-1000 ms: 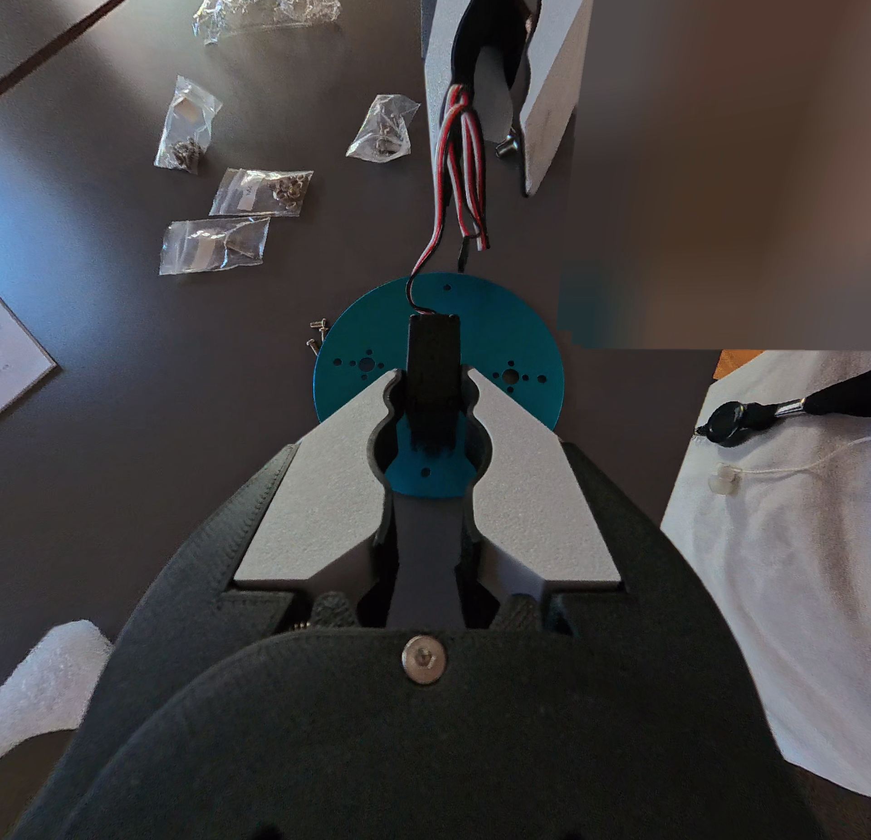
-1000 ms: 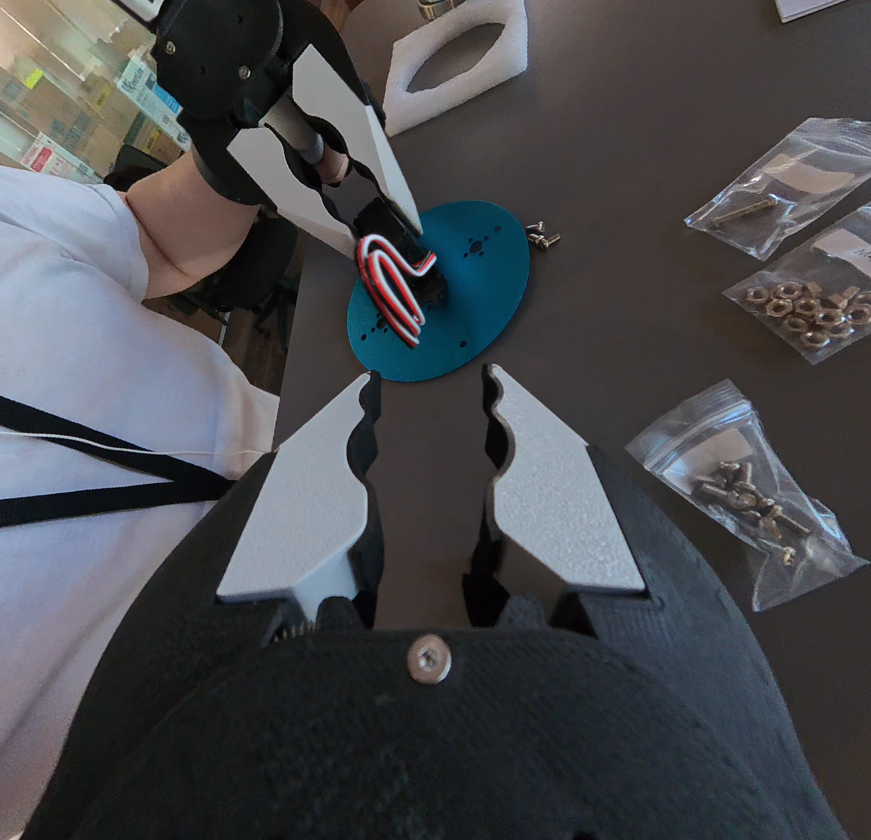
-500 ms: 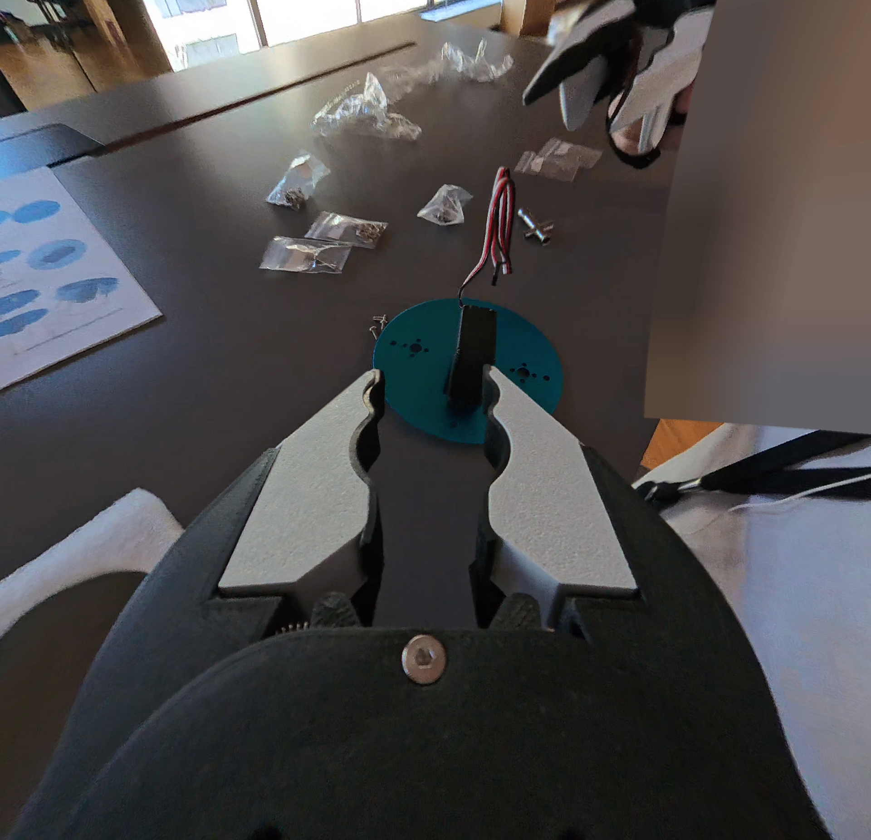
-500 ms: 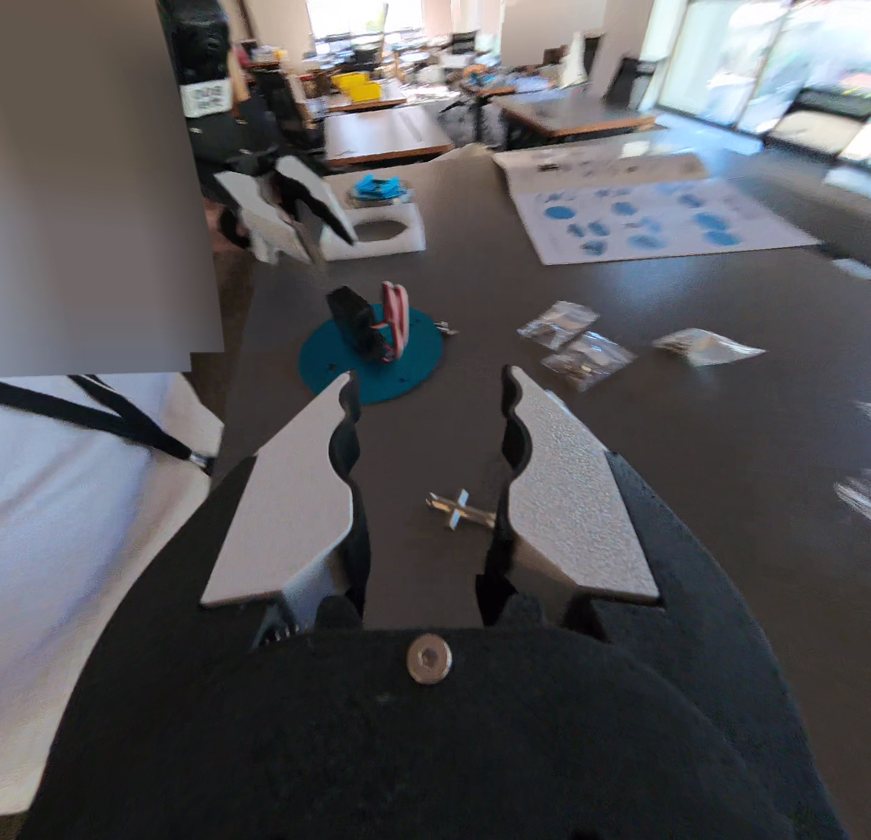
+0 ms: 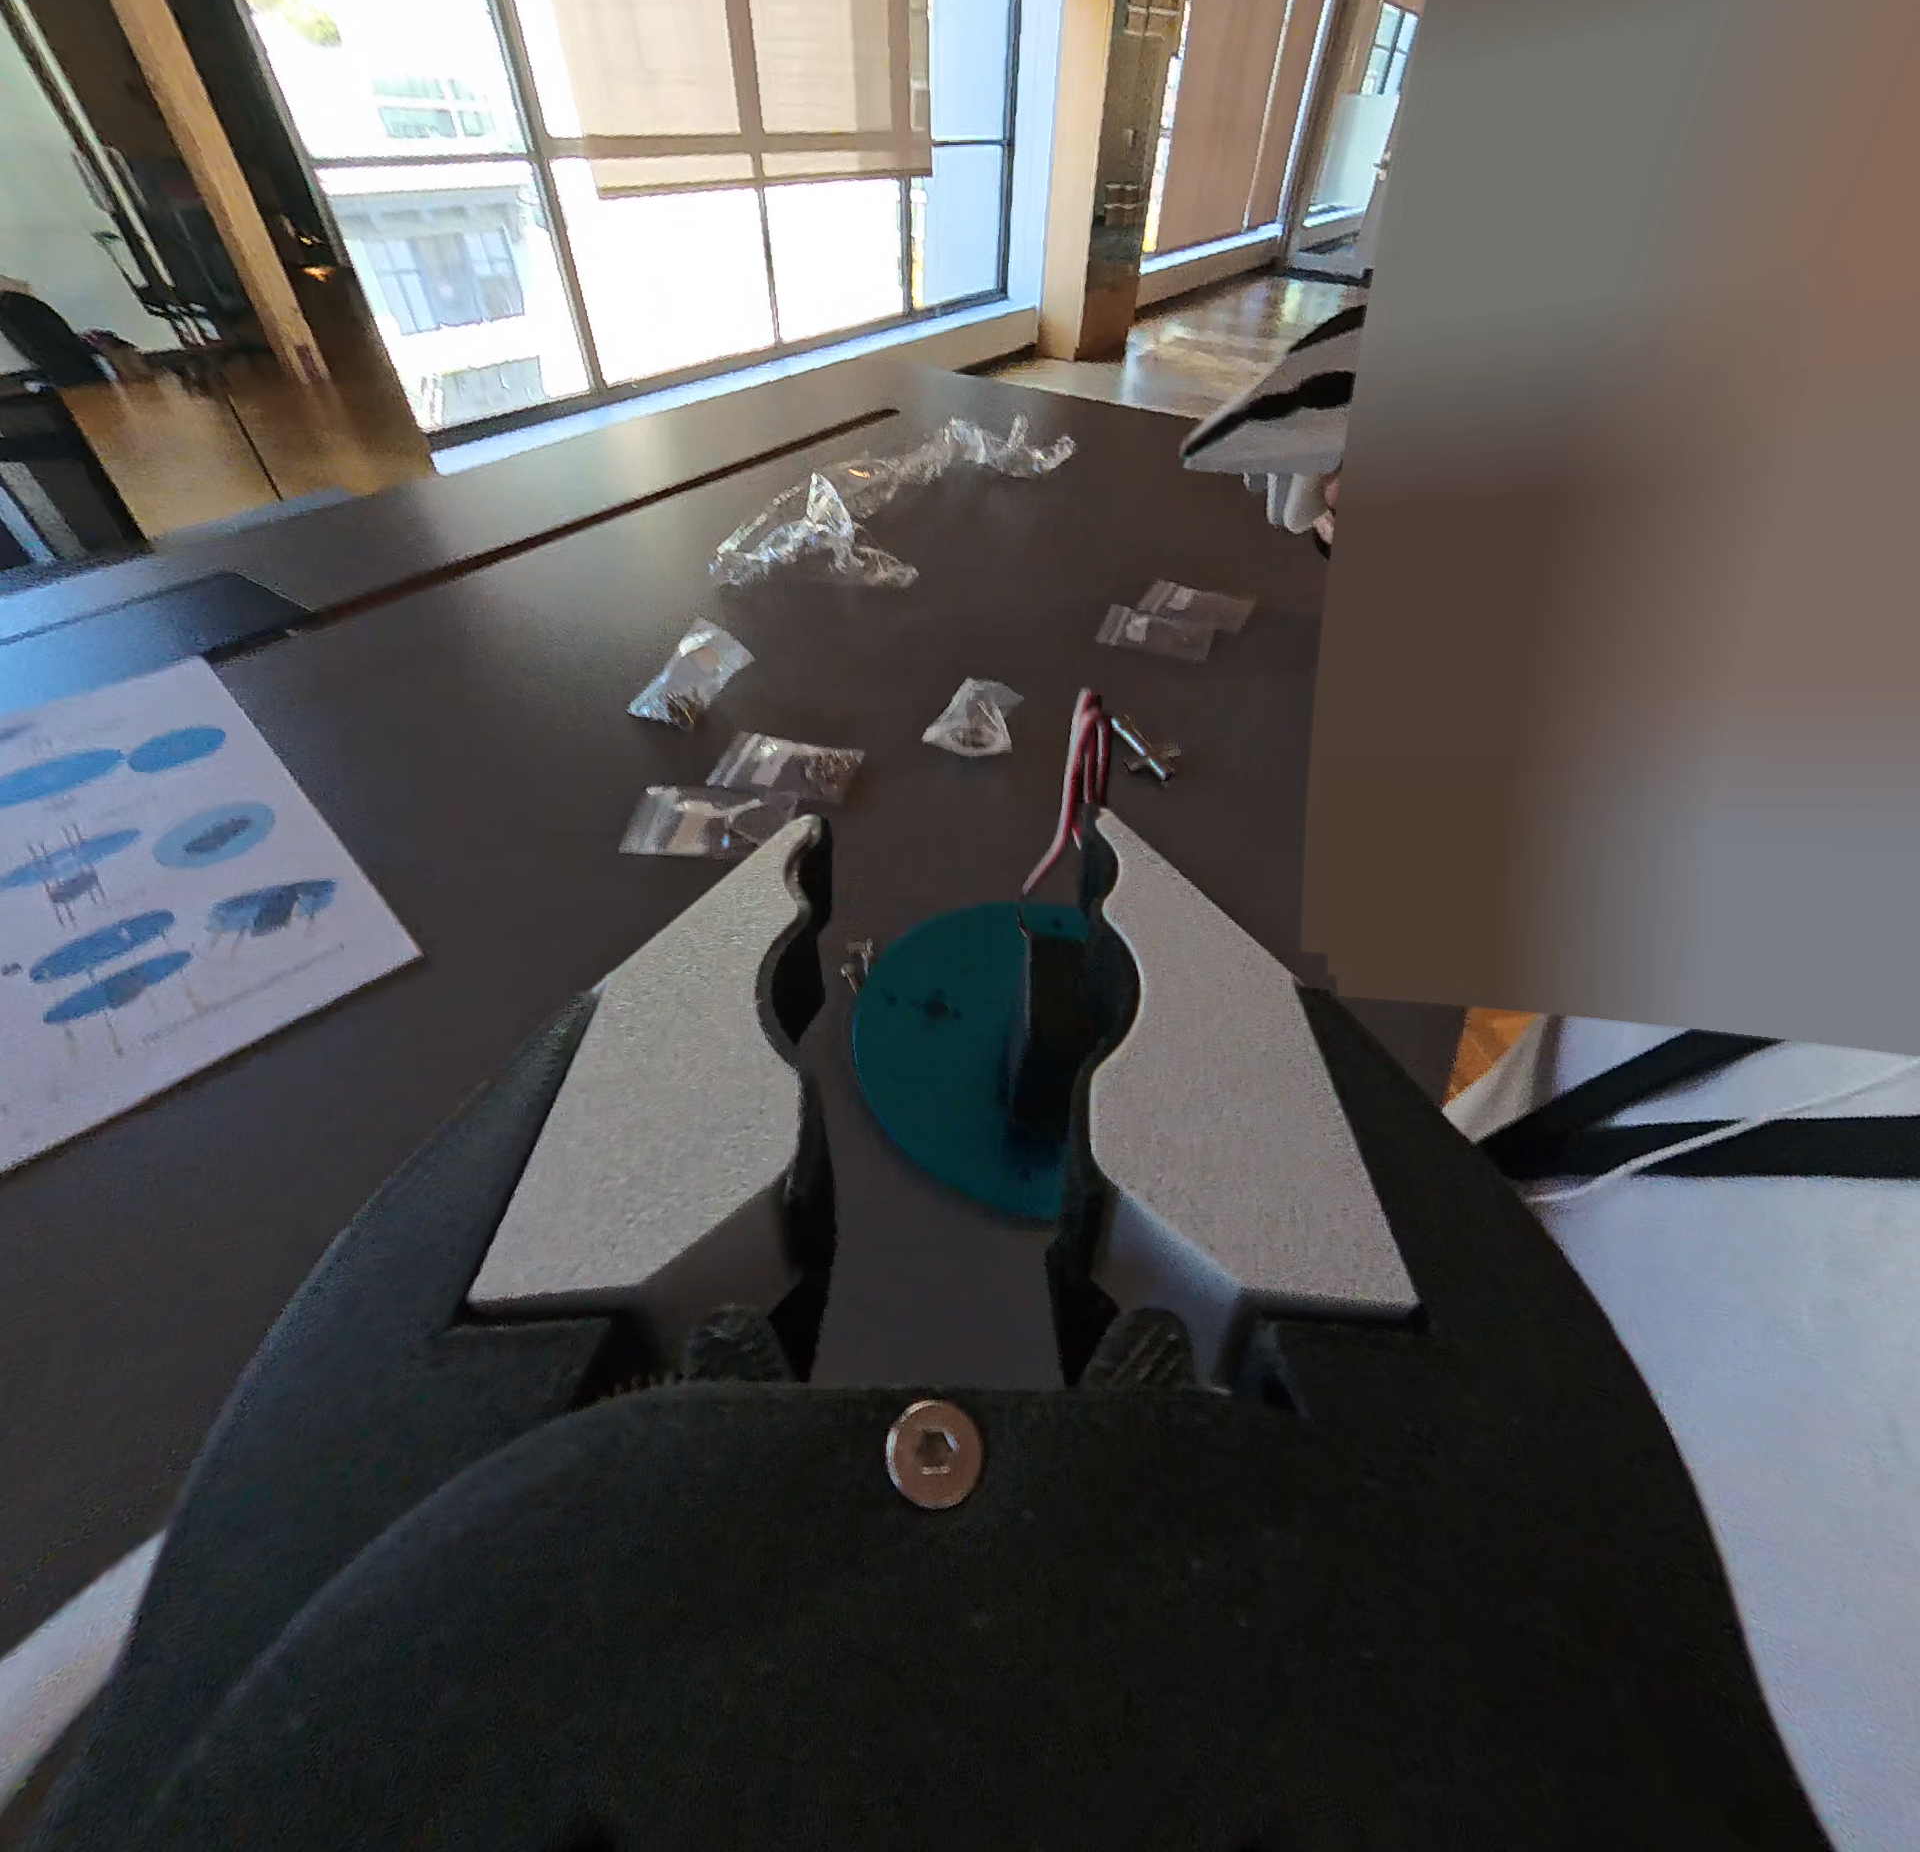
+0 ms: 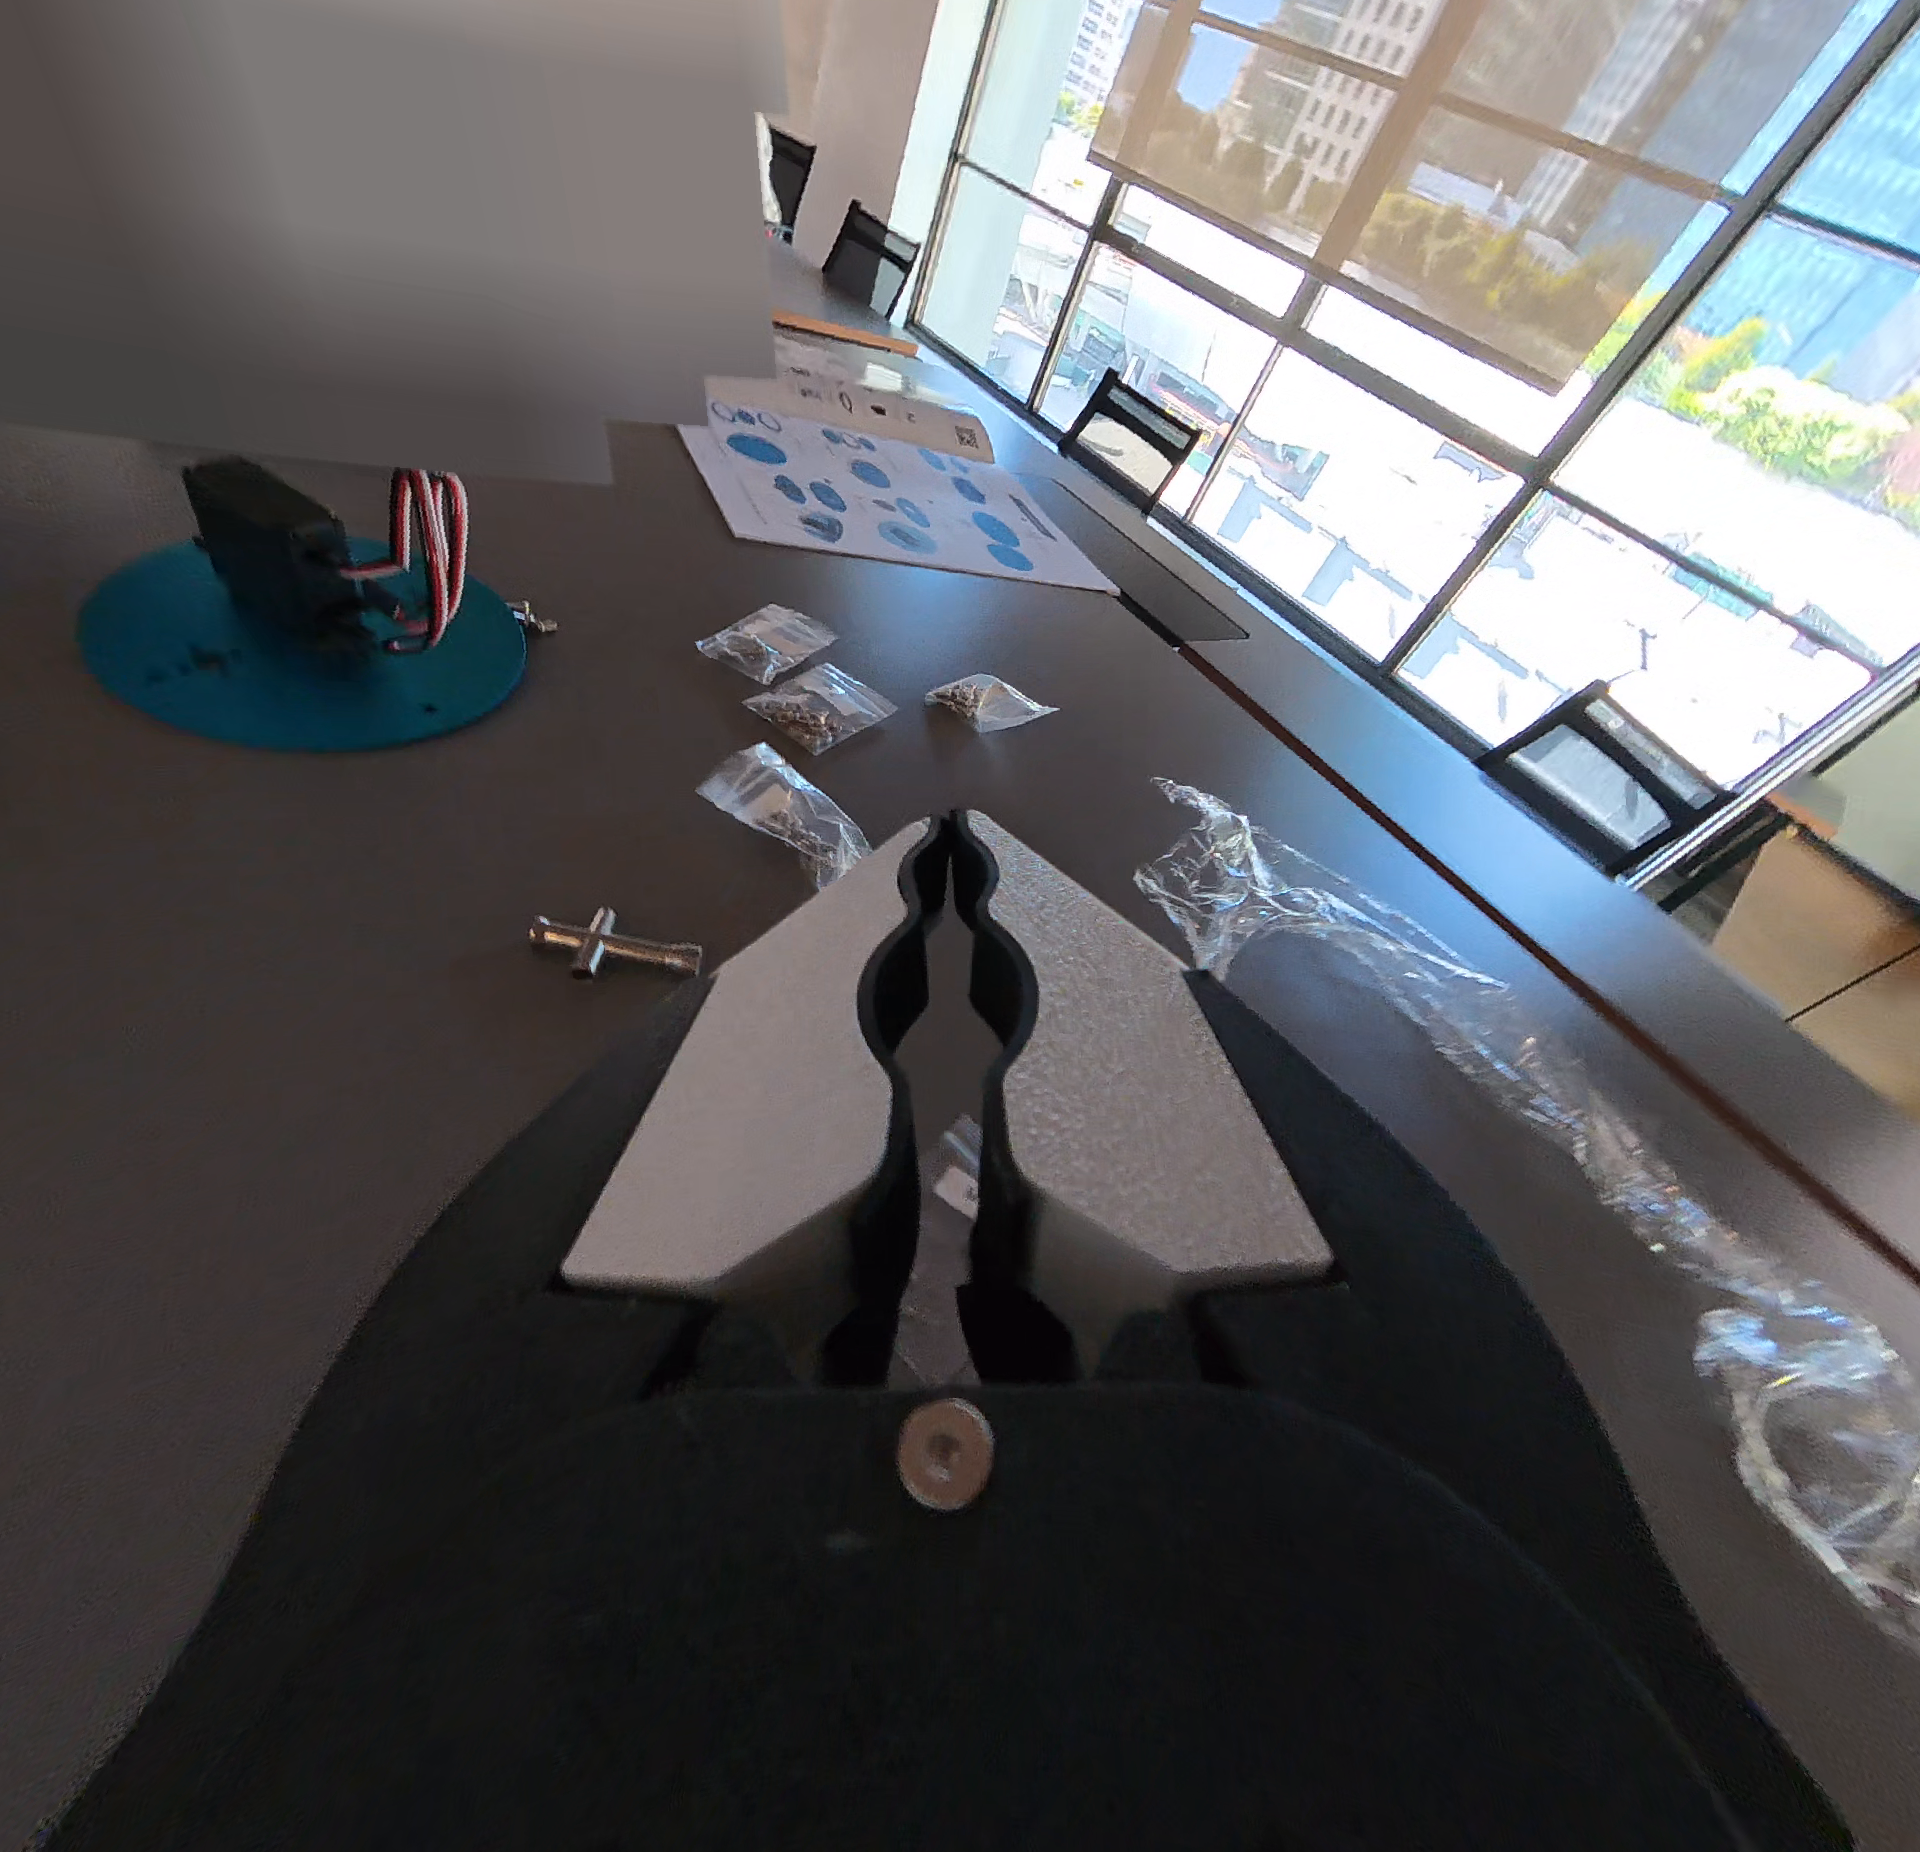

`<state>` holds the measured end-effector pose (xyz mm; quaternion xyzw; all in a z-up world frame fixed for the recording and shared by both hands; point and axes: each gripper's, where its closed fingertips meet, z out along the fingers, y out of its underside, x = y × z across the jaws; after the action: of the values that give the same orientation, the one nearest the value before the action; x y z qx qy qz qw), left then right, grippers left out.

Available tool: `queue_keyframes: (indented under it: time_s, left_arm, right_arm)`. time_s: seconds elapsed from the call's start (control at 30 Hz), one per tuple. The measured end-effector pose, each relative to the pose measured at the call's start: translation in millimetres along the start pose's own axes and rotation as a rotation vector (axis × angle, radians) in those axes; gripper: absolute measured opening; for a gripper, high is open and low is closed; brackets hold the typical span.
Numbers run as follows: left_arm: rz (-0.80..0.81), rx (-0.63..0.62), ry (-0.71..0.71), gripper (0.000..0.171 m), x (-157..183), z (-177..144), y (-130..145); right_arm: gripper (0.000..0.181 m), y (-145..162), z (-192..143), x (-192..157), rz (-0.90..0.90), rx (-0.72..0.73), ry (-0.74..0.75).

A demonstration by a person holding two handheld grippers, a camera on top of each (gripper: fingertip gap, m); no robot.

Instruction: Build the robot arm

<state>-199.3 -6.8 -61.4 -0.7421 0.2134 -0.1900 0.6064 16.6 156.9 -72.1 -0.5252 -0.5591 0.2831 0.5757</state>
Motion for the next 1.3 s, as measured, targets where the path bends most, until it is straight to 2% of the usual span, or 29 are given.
queue_keyframes:
  time_s: [0.13, 0.27, 0.43, 0.5, 0.63, 0.73, 0.83, 0.93, 1.03, 1.2, 1.3]
  left_arm:
    - [0.008, 0.025, -0.025, 0.054, -1.5, 29.7, -21.9]
    - [0.032, -0.011, -0.061, 0.051, -4.6, 53.2, -32.5]
    - [0.025, -0.23, -0.051, 0.044, -9.3, 80.5, -9.6]
    - [0.02, -0.295, -0.044, 0.038, -16.7, 88.8, -0.1]
    - [-0.001, -0.345, -0.034, 0.016, -42.0, 105.5, 5.7]
    - [0.018, -0.341, -0.031, 0.009, -62.1, 122.7, -0.5]
    - [-0.003, -0.289, -0.03, 0.007, -78.2, 139.6, -12.0]
    - [-0.06, -0.19, -0.016, 0.007, -85.7, 148.4, -20.3]
    - [-0.089, -0.146, -0.025, 0.005, -92.2, 143.7, -14.6]
    - [-0.079, -0.106, -0.084, 0.003, -105.7, 128.0, -8.8]
    - [-0.141, -0.073, -0.028, 0.005, -100.7, 127.3, -14.3]
  right_arm:
    - [0.001, 14.8, -7.8, 7.8, -0.055, -0.093, -0.094]
    - [0.016, 28.8, -12.4, 23.5, -0.089, -0.126, -0.154]
    - [0.038, 49.0, -0.9, 33.2, -0.082, -0.156, -0.278]
    - [0.039, 52.9, 6.6, 27.1, -0.075, -0.157, -0.347]
    - [0.035, 47.7, 26.3, 10.8, -0.092, -0.146, -0.456]
    - [0.026, 34.3, 51.2, -0.5, -0.129, -0.144, -0.538]
    - [0.027, 20.0, 93.3, -13.8, -0.145, -0.165, -0.64]
    - [0.033, 16.6, 141.2, -34.5, -0.117, -0.253, -0.784]
    - [0.035, 24.2, 178.4, -51.5, -0.102, -0.366, -0.916]
    - [0.034, 41.1, 204.3, -53.4, -0.139, -0.511, -1.02]
    - [0.034, 44.1, 211.2, -49.3, -0.144, -0.547, -1.048]
